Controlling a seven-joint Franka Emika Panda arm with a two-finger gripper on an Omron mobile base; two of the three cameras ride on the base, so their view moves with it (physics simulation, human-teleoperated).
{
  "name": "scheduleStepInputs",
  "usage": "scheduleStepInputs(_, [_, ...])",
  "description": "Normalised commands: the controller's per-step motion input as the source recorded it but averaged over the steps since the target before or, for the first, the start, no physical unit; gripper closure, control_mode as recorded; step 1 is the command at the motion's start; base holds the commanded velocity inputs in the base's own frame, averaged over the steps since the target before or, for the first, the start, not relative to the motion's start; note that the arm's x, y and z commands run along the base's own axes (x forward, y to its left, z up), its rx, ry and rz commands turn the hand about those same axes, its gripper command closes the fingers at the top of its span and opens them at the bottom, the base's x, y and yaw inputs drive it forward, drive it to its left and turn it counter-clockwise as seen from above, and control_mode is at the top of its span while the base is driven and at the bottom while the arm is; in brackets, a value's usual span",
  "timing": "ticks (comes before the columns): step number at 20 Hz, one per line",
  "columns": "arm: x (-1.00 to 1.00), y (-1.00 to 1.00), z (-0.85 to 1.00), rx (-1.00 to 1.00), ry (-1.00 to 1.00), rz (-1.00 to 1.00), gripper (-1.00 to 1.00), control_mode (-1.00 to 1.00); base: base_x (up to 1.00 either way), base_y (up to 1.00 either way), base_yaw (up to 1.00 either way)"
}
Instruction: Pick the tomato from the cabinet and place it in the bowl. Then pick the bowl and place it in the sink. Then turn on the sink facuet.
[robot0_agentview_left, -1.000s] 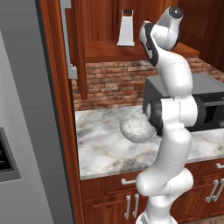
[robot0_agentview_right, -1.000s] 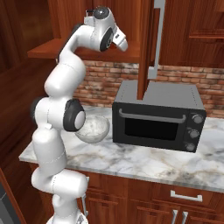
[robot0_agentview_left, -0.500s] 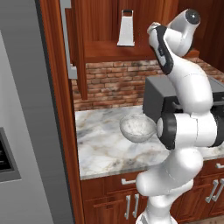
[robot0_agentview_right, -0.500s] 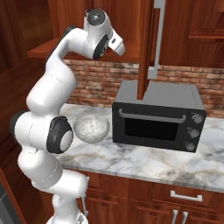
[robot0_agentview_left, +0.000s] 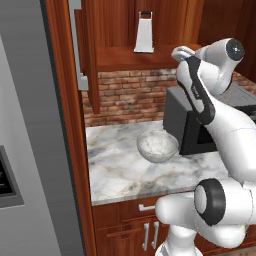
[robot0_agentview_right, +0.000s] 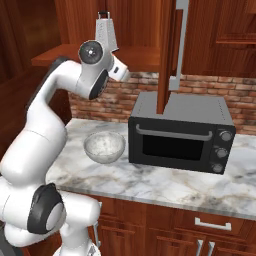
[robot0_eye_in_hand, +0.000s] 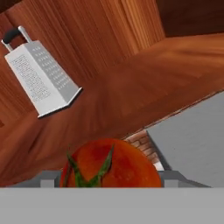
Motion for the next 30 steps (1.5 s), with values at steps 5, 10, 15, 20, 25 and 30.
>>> scheduleStepInputs(5, [-1.00,0.10,0.00,-0.11,0.00,0.02,1.00,-1.00,0.00,0.00,0.00])
scheduleStepInputs(10, [-1.00,0.01,-0.29,-0.15,0.10,0.03,1.00,-1.00,0.00,0.00,0.00])
scheduleStepInputs(15, [-0.57,0.31,-0.96,-0.24,0.30,0.10,1.00,-1.00,0.00,0.00,0.00])
scheduleStepInputs(20, [0.09,0.48,-1.00,-0.16,0.25,0.05,1.00,-1.00,0.00,0.00,0.00])
scheduleStepInputs(25, [0.31,0.06,-0.89,-0.04,0.19,0.04,1.00,-1.00,0.00,0.00,0.00])
scheduleStepInputs(30, [0.22,0.00,-0.57,0.00,0.14,0.00,1.00,-1.00,0.00,0.00,0.00])
